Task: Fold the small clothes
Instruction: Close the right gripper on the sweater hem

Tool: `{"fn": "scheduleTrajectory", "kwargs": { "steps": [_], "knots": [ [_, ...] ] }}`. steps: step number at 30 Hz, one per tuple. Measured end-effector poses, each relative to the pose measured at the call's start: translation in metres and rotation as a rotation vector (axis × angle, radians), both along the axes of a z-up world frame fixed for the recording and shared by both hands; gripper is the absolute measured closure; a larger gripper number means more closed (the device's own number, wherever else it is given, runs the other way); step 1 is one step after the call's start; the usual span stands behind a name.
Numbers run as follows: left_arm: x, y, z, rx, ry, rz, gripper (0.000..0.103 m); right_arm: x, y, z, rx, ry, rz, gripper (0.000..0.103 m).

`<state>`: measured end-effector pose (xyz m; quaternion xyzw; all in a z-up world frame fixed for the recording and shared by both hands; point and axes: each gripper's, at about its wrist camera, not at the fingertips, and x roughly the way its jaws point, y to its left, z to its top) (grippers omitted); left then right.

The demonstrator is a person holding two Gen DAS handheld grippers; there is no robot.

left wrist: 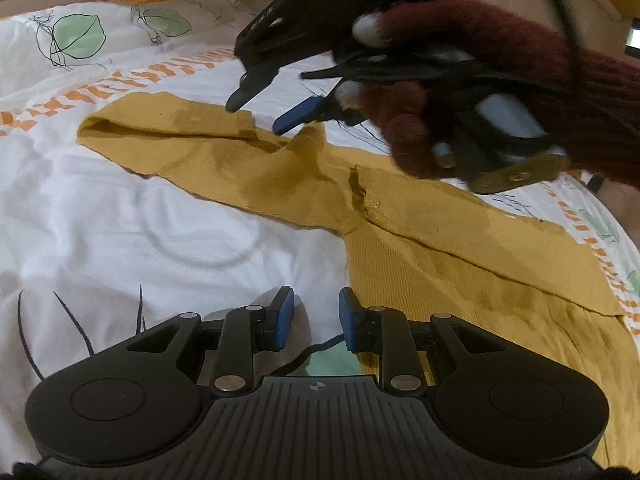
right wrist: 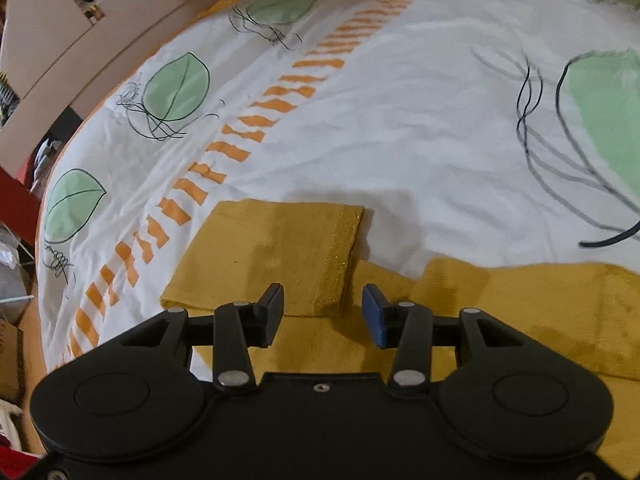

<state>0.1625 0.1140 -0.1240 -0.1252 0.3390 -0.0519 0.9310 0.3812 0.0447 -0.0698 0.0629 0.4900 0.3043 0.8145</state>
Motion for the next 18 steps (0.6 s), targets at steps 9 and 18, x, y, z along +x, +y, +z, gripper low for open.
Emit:
{"fn": "scheduleTrajectory", "kwargs": {
  "steps": [9, 18],
  "knots": [
    [-0.001, 0.001, -0.001, -0.002, -0.002, 0.0, 0.079, 0.005, 0.015, -0.015, 0.064, 0.063, 0.02, 0.091],
    [0.0, -0.002, 0.001, 0.014, -0.003, -0.001, 0.078, -0.046, -0.053, 0.105, 0.183, -0.157, 0.069, 0.091]
  ]
}}
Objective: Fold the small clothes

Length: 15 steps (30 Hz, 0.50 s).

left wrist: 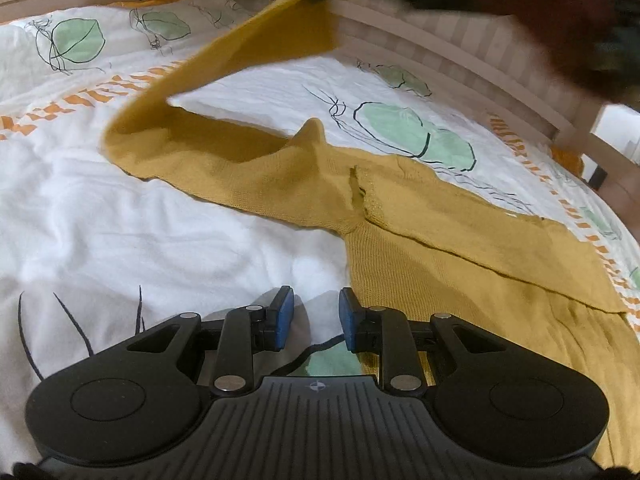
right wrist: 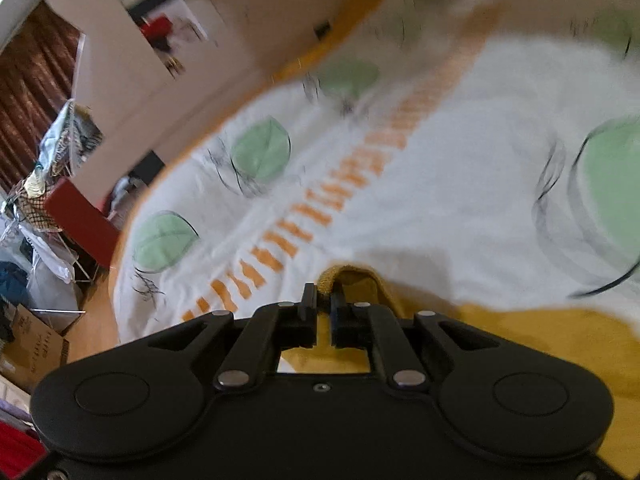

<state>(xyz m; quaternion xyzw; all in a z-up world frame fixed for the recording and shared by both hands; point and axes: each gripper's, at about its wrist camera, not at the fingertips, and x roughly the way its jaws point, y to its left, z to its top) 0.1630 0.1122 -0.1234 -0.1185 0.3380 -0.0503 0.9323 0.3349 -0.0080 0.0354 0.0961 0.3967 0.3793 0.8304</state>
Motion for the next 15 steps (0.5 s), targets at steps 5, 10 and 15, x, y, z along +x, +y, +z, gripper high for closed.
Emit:
{"fn": "scheduleTrajectory", "kwargs": {
  "steps": [5, 10, 15],
  "knots": [
    [0.0, -0.003, 0.001, 0.019, 0.0, -0.003, 0.078, -0.031, -0.085, 0.05, -0.034, -0.108, -0.078, 0.091],
    [0.0, -0.005, 0.001, 0.041, -0.002, -0.004, 0.078, -0.055, -0.177, 0.056, -0.109, -0.131, -0.244, 0.091],
    [-0.001, -0.008, 0.001, 0.061, -0.001, -0.006, 0.078, -0.07, -0.25, 0.019, -0.193, -0.069, -0.386, 0.091]
  ]
}}
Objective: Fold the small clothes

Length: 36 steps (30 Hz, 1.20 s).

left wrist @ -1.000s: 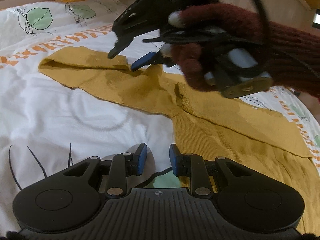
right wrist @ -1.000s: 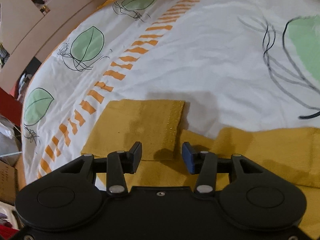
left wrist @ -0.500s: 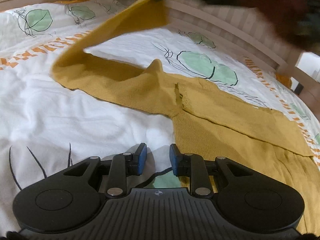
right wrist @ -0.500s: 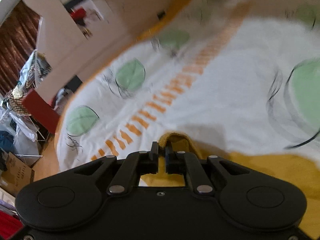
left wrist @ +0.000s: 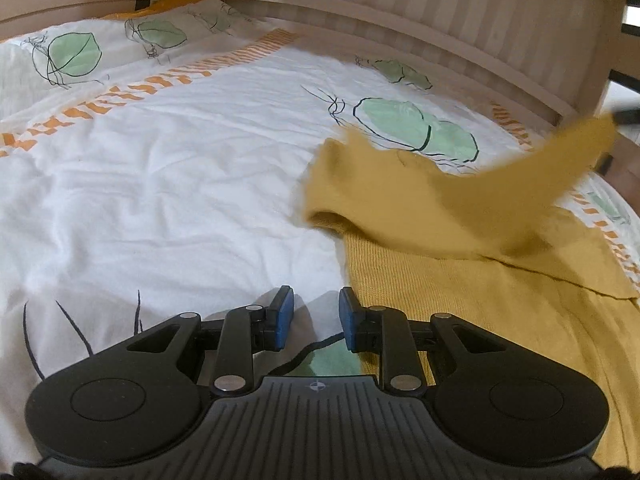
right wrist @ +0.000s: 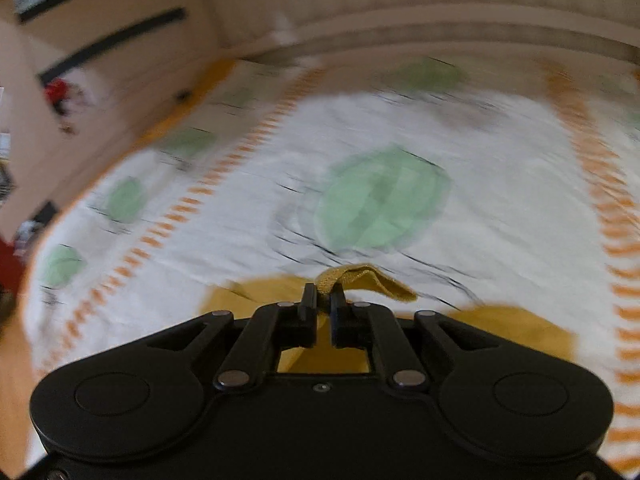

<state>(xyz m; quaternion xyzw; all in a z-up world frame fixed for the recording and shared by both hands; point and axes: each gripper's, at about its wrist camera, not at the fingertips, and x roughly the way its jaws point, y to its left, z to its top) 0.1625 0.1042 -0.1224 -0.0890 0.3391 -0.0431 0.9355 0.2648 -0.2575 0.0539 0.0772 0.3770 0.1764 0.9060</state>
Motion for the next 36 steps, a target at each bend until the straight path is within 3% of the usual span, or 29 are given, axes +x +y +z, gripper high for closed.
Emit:
{"fn": "scheduleTrajectory", "kwargs": {
  "steps": [8, 14, 16, 19, 22, 29, 31, 33, 36],
  "knots": [
    [0.0, -0.004, 0.0, 0.022, 0.004, -0.001, 0.078, -0.003, -0.057, -0.078, -0.048, 0.134, -0.137, 0.091],
    [0.001, -0.008, 0.0, 0.048, 0.004, -0.003, 0.078, -0.017, -0.077, -0.109, -0.057, 0.179, -0.159, 0.09],
    [0.001, -0.009, 0.0, 0.055, 0.004, -0.003, 0.078, -0.021, -0.078, -0.115, -0.051, 0.184, -0.158, 0.083],
    [0.001, -0.01, 0.0, 0.062, 0.004, -0.004, 0.078, -0.023, -0.082, -0.124, -0.022, 0.178, -0.18, 0.078],
    [0.001, -0.01, 0.0, 0.068, 0.003, -0.004, 0.078, -0.02, -0.091, -0.13, 0.054, 0.181, -0.224, 0.063],
    [0.0, -0.012, -0.001, 0.078, 0.0, -0.005, 0.078, -0.013, -0.104, -0.139, 0.182, 0.161, -0.284, 0.062],
    [0.0, -0.012, -0.001, 0.08, 0.001, -0.005, 0.078, -0.011, -0.102, -0.142, 0.196, 0.155, -0.278, 0.065],
    [0.0, -0.012, -0.001, 0.083, 0.001, -0.005, 0.078, -0.009, -0.098, -0.142, 0.191, 0.149, -0.263, 0.092],
    [0.0, -0.012, -0.001, 0.084, 0.002, -0.005, 0.078, -0.012, -0.085, -0.127, 0.117, 0.097, -0.208, 0.092]
  ]
}}
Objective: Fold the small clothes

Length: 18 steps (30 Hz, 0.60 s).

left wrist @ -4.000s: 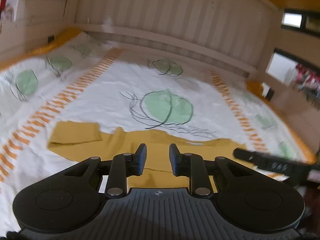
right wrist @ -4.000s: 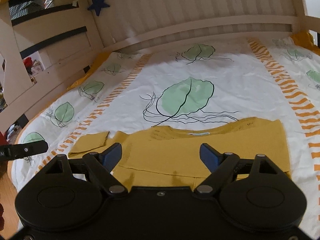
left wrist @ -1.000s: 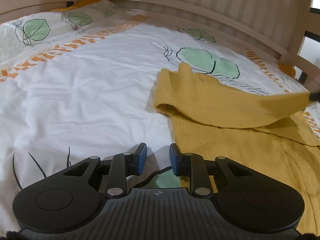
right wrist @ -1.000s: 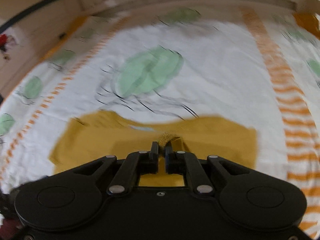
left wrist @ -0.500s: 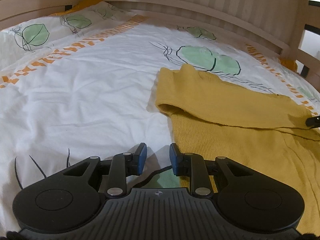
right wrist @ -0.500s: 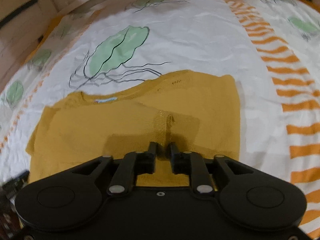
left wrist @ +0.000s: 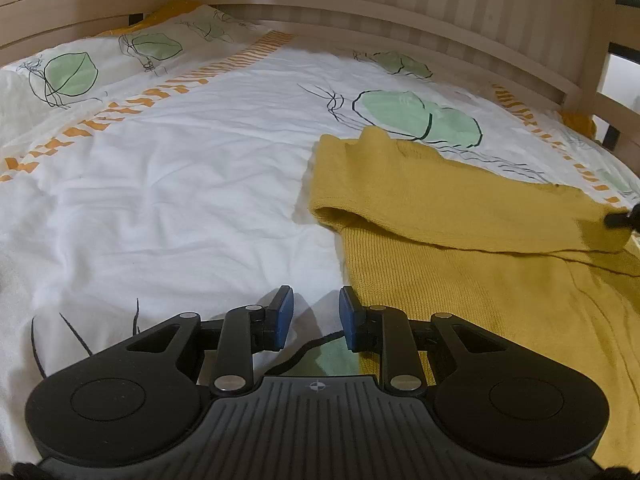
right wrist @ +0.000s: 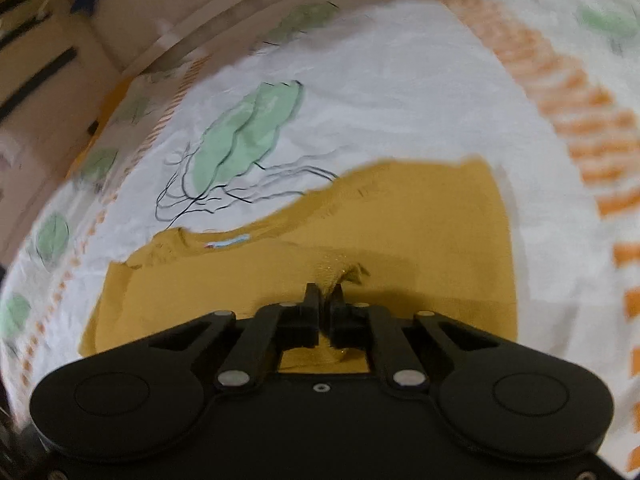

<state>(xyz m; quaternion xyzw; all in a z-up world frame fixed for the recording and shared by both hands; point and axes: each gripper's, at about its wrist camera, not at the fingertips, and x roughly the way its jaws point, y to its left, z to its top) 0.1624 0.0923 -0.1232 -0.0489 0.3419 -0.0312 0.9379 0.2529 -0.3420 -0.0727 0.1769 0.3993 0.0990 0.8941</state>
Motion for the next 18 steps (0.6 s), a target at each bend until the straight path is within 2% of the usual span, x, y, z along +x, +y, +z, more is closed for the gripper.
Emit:
{"fn": "scheduleTrajectory", "kwargs": {
  "steps": [4, 7, 10, 12, 15, 18],
  "knots": [
    [0.0, -0.001, 0.0, 0.004, 0.001, -0.001, 0.078, -0.021, 0.012, 0.041, -0.199, -0.143, 0.051, 0.093],
    [0.001, -0.002, 0.0, 0.021, 0.006, -0.003, 0.078, -0.021, 0.002, 0.041, -0.325, -0.133, -0.002, 0.093],
    [0.003, -0.005, 0.002, 0.041, 0.015, -0.009, 0.078, -0.012, -0.015, 0.017, -0.251, -0.035, -0.014, 0.092],
    [0.006, -0.005, 0.005, 0.053, 0.035, -0.018, 0.078, -0.012, -0.019, 0.001, -0.242, -0.002, -0.021, 0.09],
    [0.013, -0.005, 0.016, 0.066, 0.083, -0.04, 0.079, -0.018, -0.023, -0.014, -0.2, 0.003, -0.031, 0.084],
    [0.02, -0.003, 0.036, 0.013, 0.095, -0.038, 0.079, -0.026, -0.029, -0.018, -0.159, -0.021, -0.045, 0.084]
  ]
}}
